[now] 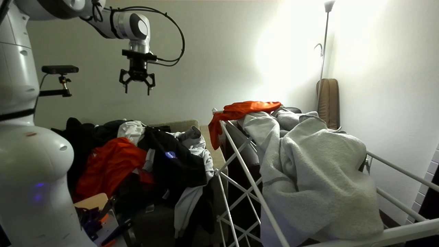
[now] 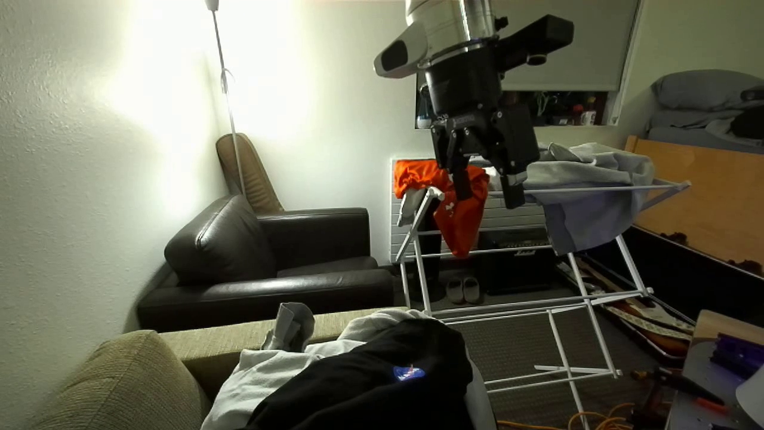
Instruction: Put the black shirt on the couch
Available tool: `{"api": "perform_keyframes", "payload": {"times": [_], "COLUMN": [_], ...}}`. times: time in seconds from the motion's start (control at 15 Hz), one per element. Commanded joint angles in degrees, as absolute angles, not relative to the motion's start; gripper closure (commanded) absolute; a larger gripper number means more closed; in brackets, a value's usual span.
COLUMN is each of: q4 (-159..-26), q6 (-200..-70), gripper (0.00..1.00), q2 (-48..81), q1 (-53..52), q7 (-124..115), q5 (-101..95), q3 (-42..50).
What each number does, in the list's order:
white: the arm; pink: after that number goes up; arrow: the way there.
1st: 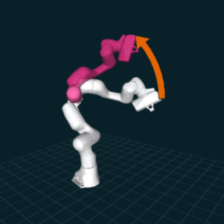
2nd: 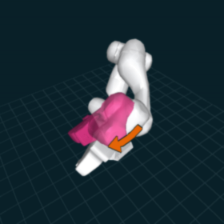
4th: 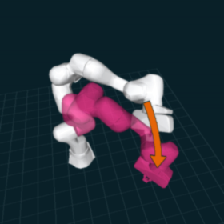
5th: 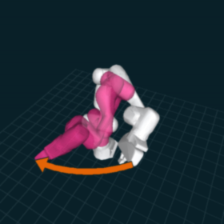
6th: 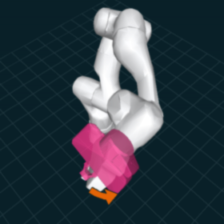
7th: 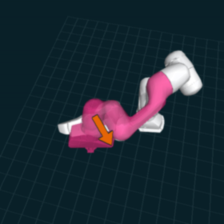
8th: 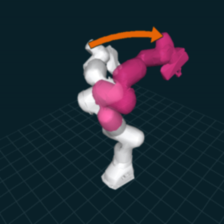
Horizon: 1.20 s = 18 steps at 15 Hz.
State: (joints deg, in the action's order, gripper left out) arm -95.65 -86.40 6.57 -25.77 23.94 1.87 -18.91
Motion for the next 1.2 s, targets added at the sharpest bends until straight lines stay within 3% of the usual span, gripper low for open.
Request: {"api": "perform_keyframes", "payload": {"times": [0.0, 1.13], "q4": [-104.50, -118.87], "q6": [-90.33, -93.57], "gripper": [0.00, 0.00], "q2": [-0.88, -15.23], "q1": [-23.79, -20.94], "q7": [18.14, -0.93], "q5": [1.86, 1.97], "q3": [-19.69, -18.96]}}
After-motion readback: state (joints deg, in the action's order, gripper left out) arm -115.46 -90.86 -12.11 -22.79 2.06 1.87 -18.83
